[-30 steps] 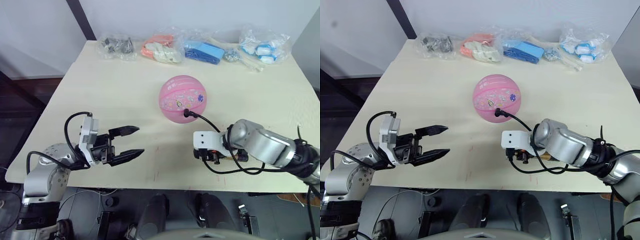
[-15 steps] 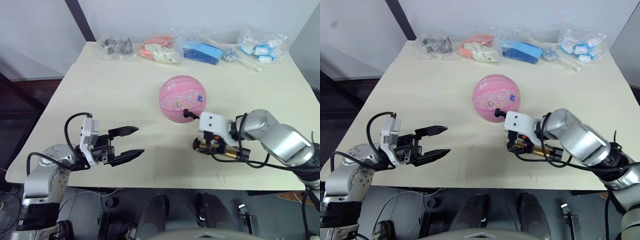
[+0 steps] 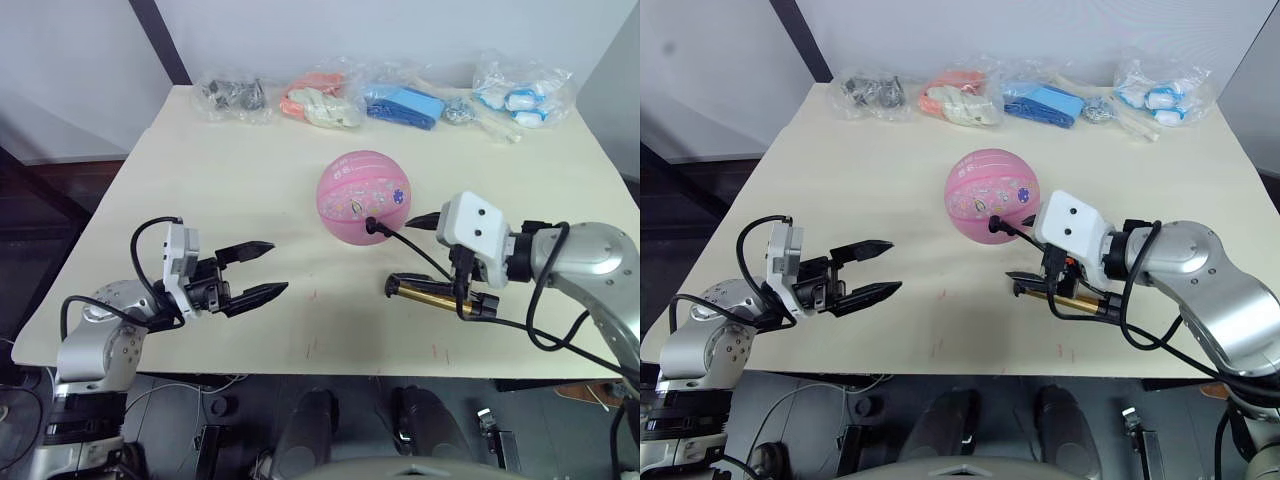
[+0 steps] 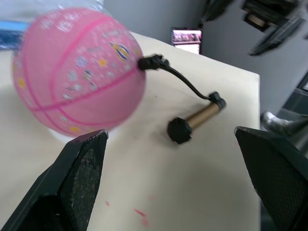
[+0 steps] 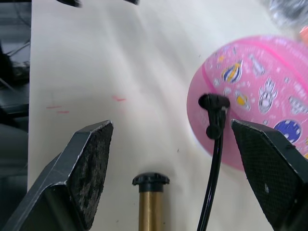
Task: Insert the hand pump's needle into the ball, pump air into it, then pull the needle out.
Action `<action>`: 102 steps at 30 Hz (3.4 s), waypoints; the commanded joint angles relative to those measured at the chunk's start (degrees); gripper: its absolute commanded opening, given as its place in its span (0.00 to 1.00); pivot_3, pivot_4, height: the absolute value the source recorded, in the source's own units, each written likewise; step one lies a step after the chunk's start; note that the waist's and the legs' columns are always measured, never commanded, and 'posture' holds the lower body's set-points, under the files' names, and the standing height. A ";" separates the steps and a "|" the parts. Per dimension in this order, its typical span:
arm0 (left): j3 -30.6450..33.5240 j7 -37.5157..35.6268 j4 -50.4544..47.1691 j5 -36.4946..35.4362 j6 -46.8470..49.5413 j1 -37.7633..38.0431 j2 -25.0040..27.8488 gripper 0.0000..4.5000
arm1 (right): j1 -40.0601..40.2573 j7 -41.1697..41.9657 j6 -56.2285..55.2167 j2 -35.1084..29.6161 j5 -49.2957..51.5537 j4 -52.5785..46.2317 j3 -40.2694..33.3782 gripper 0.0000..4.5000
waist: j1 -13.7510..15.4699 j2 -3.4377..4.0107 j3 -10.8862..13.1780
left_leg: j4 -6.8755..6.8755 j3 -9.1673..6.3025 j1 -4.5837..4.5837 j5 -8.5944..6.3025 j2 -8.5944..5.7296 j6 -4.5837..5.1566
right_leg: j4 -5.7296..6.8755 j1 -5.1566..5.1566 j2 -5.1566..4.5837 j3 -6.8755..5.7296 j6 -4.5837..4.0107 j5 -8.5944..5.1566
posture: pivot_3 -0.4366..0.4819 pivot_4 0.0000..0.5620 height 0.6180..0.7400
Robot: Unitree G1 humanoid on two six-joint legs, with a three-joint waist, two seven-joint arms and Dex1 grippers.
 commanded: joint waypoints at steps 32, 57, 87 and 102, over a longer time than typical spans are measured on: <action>-12.98 0.27 43.00 19.42 -10.17 -47.18 -13.84 1.00 | 58.74 -18.01 -28.33 -6.56 42.98 -12.51 -50.27 0.91 | 0.02 -0.67 -0.07 | 0.73 0.16 -0.11 -0.01 -0.34 0.06 | 0.18 0.19 0.04 0.32 0.35 0.18 | 0.48 0.27 1.00; -17.98 5.26 67.95 34.67 -26.85 -55.07 -19.80 1.00 | 70.10 -18.06 -39.23 -9.23 34.20 -12.37 -49.34 0.91 | 0.49 -1.16 -0.26 | 0.87 0.53 0.07 -0.01 -0.31 0.08 | 0.15 0.30 0.06 0.70 0.88 0.23 | 0.48 0.27 1.00; -17.55 10.94 65.36 37.19 -21.30 -56.50 -22.05 1.00 | -13.18 -19.17 -13.45 5.41 -14.28 24.01 23.73 0.73 | 0.39 -1.22 -0.53 | 1.16 0.40 -0.04 0.08 -0.41 0.20 | 0.21 0.31 0.03 0.59 0.69 0.62 | 0.48 0.27 1.00; -17.54 11.46 64.34 37.48 -20.04 -56.30 -21.92 1.00 | -14.37 -15.64 -12.27 12.20 -26.14 27.11 23.60 0.62 | 0.34 -1.21 -0.53 | 1.16 0.30 -0.04 0.09 -0.44 0.20 | 0.24 0.32 0.03 0.53 0.70 0.64 | 0.48 0.27 1.00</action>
